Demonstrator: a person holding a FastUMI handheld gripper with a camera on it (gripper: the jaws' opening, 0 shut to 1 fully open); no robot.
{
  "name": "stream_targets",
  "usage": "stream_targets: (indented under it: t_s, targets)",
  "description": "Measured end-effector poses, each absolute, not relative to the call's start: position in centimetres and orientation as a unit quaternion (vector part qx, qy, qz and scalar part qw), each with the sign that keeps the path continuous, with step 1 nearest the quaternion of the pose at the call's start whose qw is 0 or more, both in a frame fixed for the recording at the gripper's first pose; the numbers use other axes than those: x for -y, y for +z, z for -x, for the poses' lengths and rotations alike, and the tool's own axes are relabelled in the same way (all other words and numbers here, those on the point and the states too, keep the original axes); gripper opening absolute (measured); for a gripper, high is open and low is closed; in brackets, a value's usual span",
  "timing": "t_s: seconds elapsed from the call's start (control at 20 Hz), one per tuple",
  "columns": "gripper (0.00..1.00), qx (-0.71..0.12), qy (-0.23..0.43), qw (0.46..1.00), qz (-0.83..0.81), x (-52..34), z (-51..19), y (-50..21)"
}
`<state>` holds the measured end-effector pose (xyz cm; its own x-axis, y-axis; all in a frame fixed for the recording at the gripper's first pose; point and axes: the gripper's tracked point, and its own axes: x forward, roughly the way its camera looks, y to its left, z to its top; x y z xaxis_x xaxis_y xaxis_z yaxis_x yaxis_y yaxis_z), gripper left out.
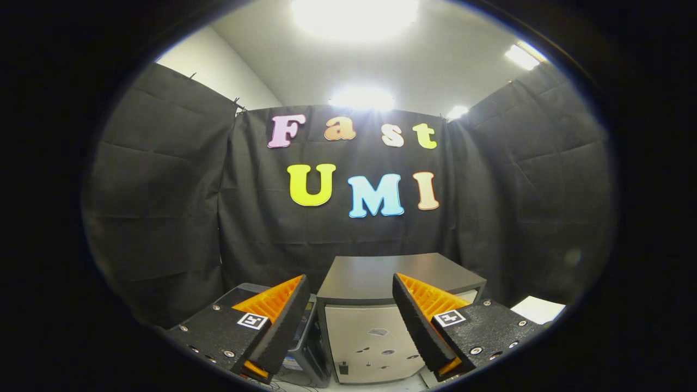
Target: Put the clothes into the washing machine and then close the washing machine lid.
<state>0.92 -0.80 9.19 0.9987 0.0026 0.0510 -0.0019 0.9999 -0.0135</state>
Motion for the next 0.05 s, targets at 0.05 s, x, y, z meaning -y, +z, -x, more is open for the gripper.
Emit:
stream_targets:
  t_s: [0.05]
  targets:
    - [0.95,0.026,0.000,1.000,0.004,1.06,-0.63,9.24]
